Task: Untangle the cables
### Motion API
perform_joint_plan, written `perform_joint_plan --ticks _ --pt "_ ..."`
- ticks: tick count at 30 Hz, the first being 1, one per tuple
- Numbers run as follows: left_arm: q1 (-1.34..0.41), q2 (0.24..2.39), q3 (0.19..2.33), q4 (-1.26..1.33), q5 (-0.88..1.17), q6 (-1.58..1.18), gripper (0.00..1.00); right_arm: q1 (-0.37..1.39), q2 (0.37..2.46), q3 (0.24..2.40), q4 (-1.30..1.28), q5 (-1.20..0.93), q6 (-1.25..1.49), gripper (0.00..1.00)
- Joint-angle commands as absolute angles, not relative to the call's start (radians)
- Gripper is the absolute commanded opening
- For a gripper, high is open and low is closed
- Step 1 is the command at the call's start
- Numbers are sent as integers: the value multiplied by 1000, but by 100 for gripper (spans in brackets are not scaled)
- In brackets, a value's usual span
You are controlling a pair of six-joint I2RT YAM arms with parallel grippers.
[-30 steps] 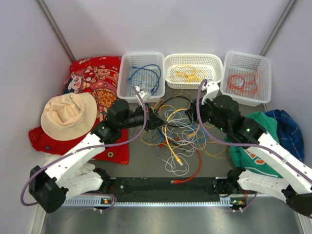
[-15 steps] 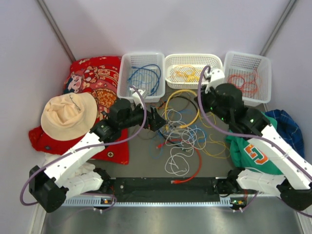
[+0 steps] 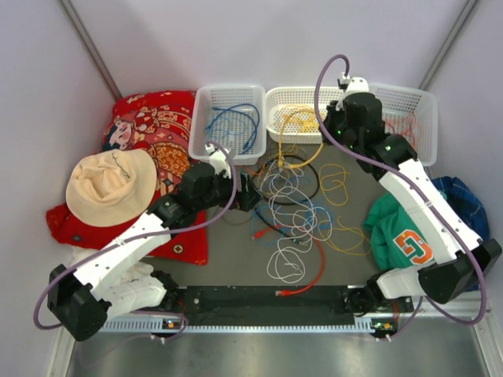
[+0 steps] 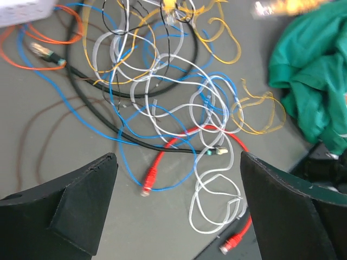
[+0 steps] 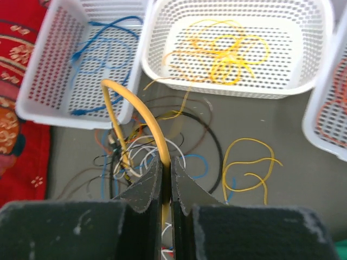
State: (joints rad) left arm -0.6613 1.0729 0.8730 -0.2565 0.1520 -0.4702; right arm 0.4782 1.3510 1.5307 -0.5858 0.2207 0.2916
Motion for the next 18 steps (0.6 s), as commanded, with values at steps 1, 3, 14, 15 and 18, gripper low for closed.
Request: perform_joint_plan --ticks 1,3,14,15,18 --pt "-661 1037 888 -215 36 -451 99 486 1211 1447 -442 59 315 0" --pt "-661 1010 864 -172 28 -453 99 508 1113 1398 -428 5 296 0" --pt "-663 837 519 686 271 -463 99 603 879 1413 -656 -41 294 0" --pt "-663 848 493 745 357 -481 99 601 876 1439 -678 -43 296 0" --pt "-669 908 466 938 439 -531 99 603 879 1486 -709 -63 308 0"
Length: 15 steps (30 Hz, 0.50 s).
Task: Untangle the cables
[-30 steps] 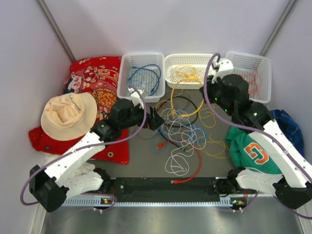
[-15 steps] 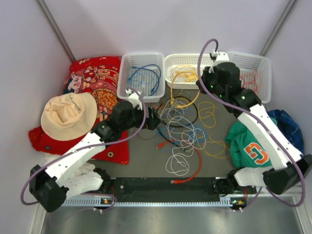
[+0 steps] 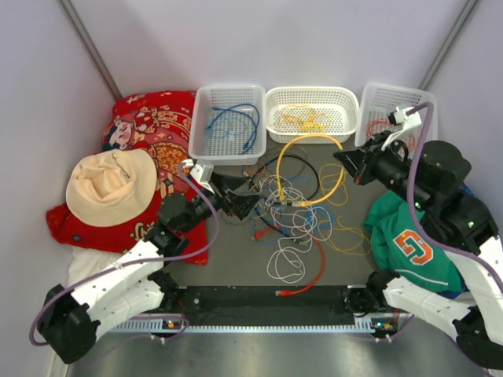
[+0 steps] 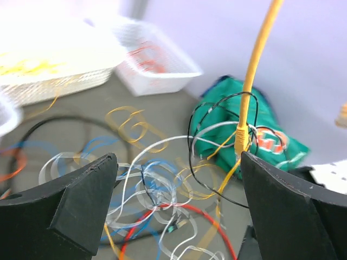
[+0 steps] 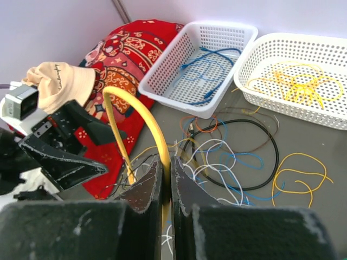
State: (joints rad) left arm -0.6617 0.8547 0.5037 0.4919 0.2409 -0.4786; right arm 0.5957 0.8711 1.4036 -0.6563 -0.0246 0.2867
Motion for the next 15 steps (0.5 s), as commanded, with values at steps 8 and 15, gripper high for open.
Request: perform_joint_plan --ticks 8,15 --pt "-732 1136 482 1208 500 -658 99 601 887 1539 -747 -104 327 0" --pt "-768 1262 509 1353 584 -742 99 601 907 1592 -779 -107 316 0"
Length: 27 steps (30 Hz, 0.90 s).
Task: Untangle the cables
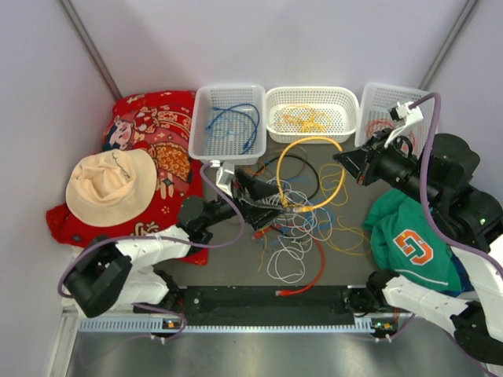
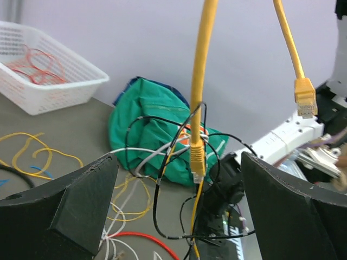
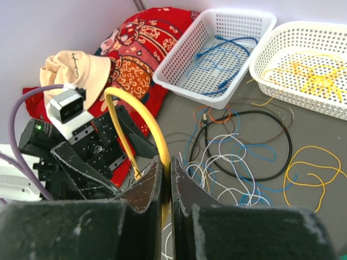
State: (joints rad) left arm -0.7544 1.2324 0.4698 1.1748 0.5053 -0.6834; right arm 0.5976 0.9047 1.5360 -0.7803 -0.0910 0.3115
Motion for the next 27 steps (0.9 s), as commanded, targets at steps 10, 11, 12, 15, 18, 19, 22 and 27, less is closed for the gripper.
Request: perform_joint_plan --ticks 10,11,12,15,18,19,22,27 --pt "-847 1356 558 1149 741 -620 24 601 916 1612 -770 -124 330 0" --pt "-848 1359 581 1100 753 -603 3 601 917 1626 -772 -126 331 0" --pt "-851 1359 586 1083 755 -600 0 601 920 1632 -775 -126 330 0" --pt "-851 1341 584 1011 721 -559 0 603 923 1666 -784 -115 327 0" --pt "-851 1296 609 736 634 -441 0 603 922 1715 -799 -83 313 0" --pt "-850 1280 632 644 559 -413 0 601 922 1729 -805 -69 311 0" --pt "-847 1256 666 368 403 -341 0 603 917 1782 -819 -22 288 0" --pt "-845 1189 643 221 244 -336 2 601 913 1830 -835 46 265 0"
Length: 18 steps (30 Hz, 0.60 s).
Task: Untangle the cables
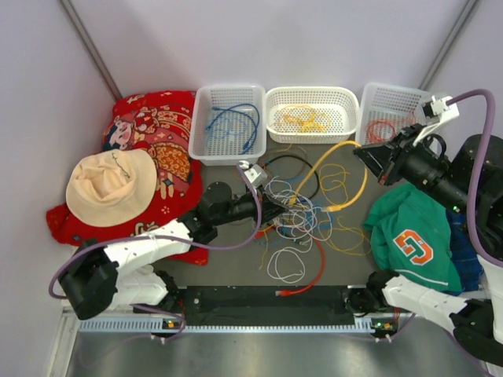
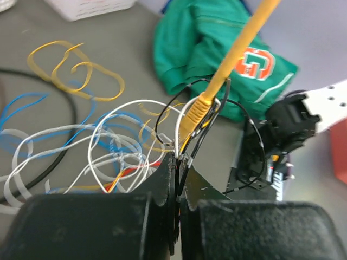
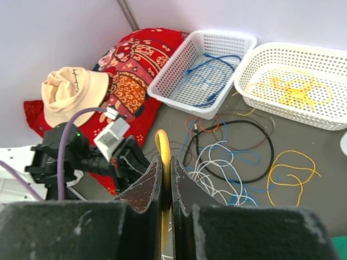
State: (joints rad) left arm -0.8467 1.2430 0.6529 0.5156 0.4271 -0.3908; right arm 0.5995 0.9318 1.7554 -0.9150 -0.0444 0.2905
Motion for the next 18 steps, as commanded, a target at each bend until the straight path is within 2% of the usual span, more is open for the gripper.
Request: perform_joint_plan --ticks 1,4,6,7,9,10,13,16,17,18 --pt "-845 1171 644 180 212 -345 3 601 908 1836 -830 57 264 0" --pt "-845 1144 632 156 190 -365 5 603 907 1871 -825 90 252 0" --pt "-845 1137 629 143 189 -373 11 600 911 1888 -815 106 249 0" --pt "-845 1135 629 137 190 -379 21 601 919 1908 -816 106 249 0" --pt "-844 1126 627 133 215 -382 28 603 931 1925 -821 97 256 0" --pt "-845 1120 626 136 221 -391 40 601 937 1931 -821 91 259 0" --pt "-845 1086 604 185 248 -408 51 601 939 1925 -819 75 275 0" --pt "-845 1049 580 241 259 -408 45 603 937 1922 -819 71 279 0" --pt "-845 1042 577 248 262 -405 25 601 936 1922 -819 71 279 0" --pt "-845 1040 572 258 262 -402 14 601 936 1927 -818 69 281 0"
